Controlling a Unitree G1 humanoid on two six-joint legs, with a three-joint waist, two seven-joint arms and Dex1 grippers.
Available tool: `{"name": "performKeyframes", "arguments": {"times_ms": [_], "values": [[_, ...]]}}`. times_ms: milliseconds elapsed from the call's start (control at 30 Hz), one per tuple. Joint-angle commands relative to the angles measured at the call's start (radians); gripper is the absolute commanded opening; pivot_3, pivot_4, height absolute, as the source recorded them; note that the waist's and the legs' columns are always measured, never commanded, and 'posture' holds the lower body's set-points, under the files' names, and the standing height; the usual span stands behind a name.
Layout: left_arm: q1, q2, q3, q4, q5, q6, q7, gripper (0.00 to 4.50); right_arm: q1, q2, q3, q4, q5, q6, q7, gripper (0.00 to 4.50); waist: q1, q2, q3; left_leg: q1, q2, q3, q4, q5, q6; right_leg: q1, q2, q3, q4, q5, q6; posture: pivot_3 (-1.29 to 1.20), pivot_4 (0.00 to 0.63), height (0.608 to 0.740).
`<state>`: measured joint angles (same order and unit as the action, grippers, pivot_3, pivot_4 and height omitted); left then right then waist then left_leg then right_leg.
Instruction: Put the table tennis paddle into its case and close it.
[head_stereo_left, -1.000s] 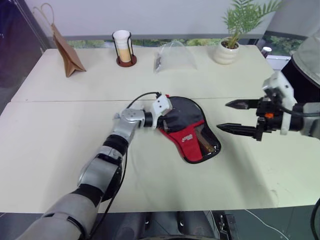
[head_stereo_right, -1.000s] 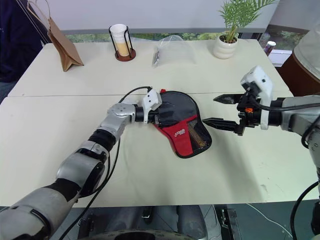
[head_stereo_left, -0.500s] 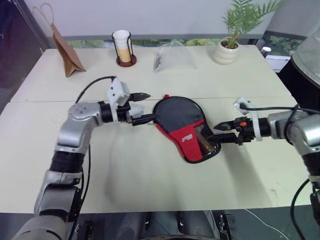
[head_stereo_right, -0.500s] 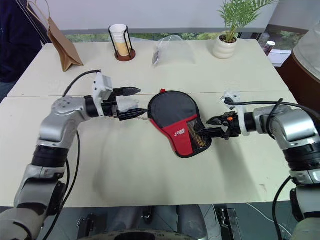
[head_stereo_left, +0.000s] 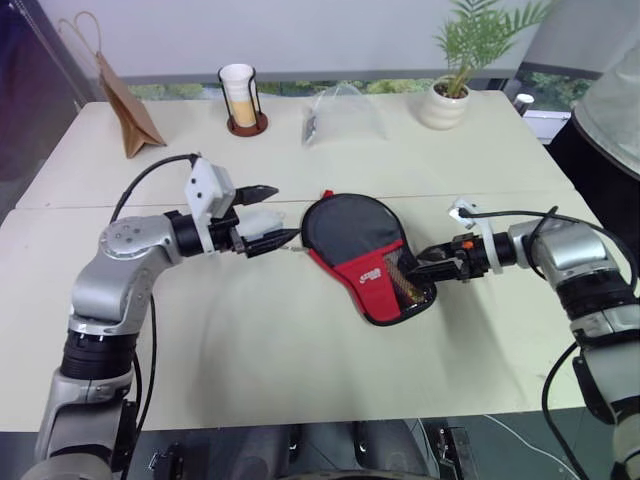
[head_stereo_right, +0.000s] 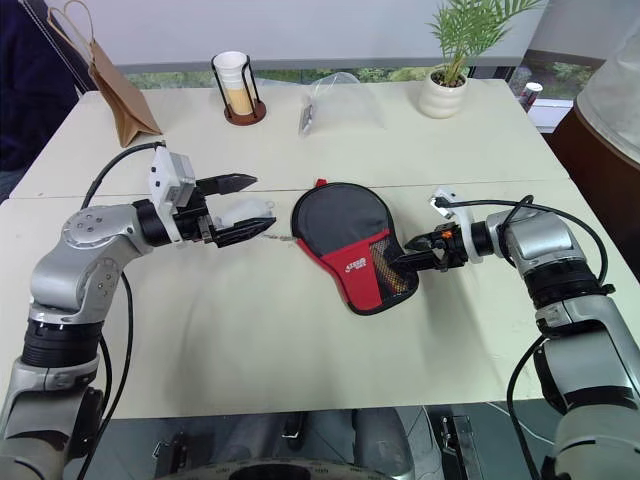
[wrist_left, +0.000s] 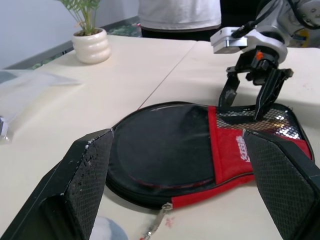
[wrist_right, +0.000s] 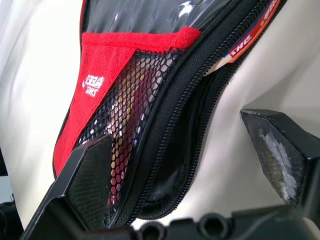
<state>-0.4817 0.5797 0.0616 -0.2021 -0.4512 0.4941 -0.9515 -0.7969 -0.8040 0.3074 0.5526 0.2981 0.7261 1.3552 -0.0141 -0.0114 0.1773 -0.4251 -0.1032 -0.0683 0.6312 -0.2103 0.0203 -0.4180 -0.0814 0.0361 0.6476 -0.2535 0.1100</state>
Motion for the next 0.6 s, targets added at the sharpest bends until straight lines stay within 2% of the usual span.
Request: {"name": "performKeyframes", "arguments": {"times_ms": [33,100,200,300,467,600], "values": [[-0.007,0.014,0.036,-0.046,-0.028,0.003,0.027,4.28,0.034,0.026,0.035,-0.043,-0.025,0.024,0.038,3.67,0.000,0.000,0.000,0.000,0.000,0.000,0.000,0.000,0.000,0.000,0.000,0.000,0.000,0.000,0.000,0.00,0.150,0.734],[-0.007,0.017,0.037,-0.048,-0.032,0.003,0.036,4.28,0.049,0.033,0.040,-0.069,-0.032,0.034,0.046,2.80,0.000,0.000,0.000,0.000,0.000,0.000,0.000,0.000,0.000,0.000,0.000,0.000,0.000,0.000,0.000,0.00,0.150,0.734],[-0.009,0.019,0.038,-0.049,-0.038,-0.001,0.049,4.28,0.063,0.051,0.041,-0.082,-0.044,0.050,0.046,1.24,-0.003,0.000,-0.001,0.000,0.000,0.000,-0.001,0.000,0.000,-0.001,0.001,0.000,0.000,0.000,0.000,0.00,0.150,0.734],[-0.013,0.021,0.039,-0.047,-0.040,-0.006,0.058,4.28,0.073,0.062,0.037,-0.080,-0.052,0.066,0.039,0.02,-0.004,0.000,-0.001,0.000,0.001,0.000,-0.001,0.000,0.000,-0.001,0.001,0.000,0.000,0.000,0.000,0.00,0.150,0.734],[-0.015,0.022,0.042,-0.044,-0.043,-0.014,0.068,4.28,0.127,0.044,-0.010,-0.147,-0.013,0.176,0.024,0.02,0.002,0.000,-0.001,0.000,0.001,0.000,-0.001,0.000,0.000,0.000,0.001,0.000,0.000,0.000,0.000,0.00,0.150,0.734],[-0.012,0.020,0.041,-0.050,-0.047,-0.017,0.079,4.28,0.234,0.021,-0.096,-0.349,0.091,0.374,-0.023,0.02,0.006,-0.001,-0.001,0.000,0.001,-0.001,-0.001,0.000,0.000,-0.001,0.000,0.000,-0.001,0.000,0.000,0.00,0.150,0.734]]}}
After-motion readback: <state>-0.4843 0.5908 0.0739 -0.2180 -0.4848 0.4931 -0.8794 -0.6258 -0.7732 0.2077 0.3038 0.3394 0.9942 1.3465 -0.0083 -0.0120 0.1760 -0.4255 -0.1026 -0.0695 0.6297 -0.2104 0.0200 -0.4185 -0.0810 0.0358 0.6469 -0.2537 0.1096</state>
